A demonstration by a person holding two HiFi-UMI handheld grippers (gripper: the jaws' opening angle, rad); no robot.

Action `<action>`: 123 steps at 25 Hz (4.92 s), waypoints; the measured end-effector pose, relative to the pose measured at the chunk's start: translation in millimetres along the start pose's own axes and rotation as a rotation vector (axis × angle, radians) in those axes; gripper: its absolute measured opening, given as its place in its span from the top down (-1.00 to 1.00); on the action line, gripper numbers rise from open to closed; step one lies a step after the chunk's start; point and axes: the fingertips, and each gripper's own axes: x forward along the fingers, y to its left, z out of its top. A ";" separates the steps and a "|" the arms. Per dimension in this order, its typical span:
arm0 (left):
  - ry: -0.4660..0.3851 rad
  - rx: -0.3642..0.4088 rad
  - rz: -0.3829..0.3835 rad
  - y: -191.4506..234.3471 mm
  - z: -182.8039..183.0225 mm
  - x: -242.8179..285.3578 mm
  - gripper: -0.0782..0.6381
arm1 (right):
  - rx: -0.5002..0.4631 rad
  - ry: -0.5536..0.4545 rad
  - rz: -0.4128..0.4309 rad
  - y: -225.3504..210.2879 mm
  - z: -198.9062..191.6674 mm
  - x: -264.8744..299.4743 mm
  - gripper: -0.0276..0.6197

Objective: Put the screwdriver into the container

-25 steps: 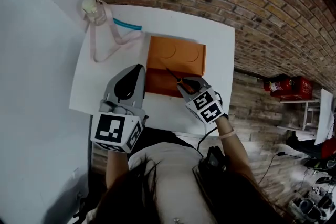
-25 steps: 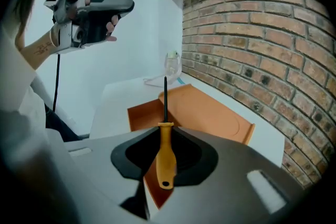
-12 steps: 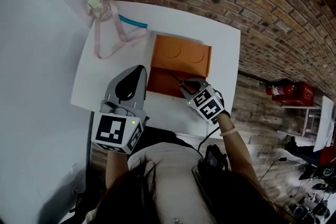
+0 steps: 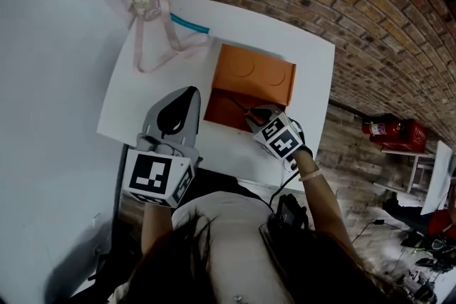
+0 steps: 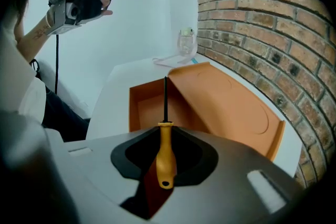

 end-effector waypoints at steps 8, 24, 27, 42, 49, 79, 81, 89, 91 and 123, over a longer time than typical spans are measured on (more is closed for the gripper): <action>0.006 -0.008 0.008 7.9 -3.0 0.2 0.78 | -0.024 0.070 0.010 -0.4 -3.8 13.6 0.67; 0.017 -0.020 0.041 33.4 -6.8 -3.4 0.78 | -0.017 0.179 0.014 -1.5 -7.2 35.8 0.67; 0.019 -0.024 0.046 37.4 -7.2 -3.8 0.78 | -0.018 0.193 0.015 -0.7 -7.4 38.6 0.67; 0.018 -0.032 0.068 46.7 -9.2 -11.3 0.78 | -0.014 0.221 0.026 2.0 -8.8 45.7 0.66; 0.012 -0.032 0.073 42.5 -8.0 -16.0 0.78 | -0.014 0.217 0.037 4.4 -9.2 45.1 0.62; -0.049 0.031 0.019 -13.5 9.6 -51.9 0.78 | -0.044 -0.016 -0.094 21.4 32.6 -21.1 0.66; -0.053 0.037 0.014 -17.4 10.8 -55.0 0.78 | -0.039 -0.035 -0.105 23.6 36.0 -27.9 0.67; -0.081 0.056 -0.015 -36.9 18.8 -67.6 0.78 | 0.002 -0.113 -0.155 32.8 44.2 -59.4 0.74; -0.088 0.060 -0.022 -42.0 20.1 -70.8 0.78 | 0.021 -0.138 -0.163 36.0 45.3 -68.0 0.76; -0.133 0.085 -0.103 -129.9 14.4 -131.9 0.78 | 0.295 -0.659 -0.339 91.9 47.7 -235.9 0.90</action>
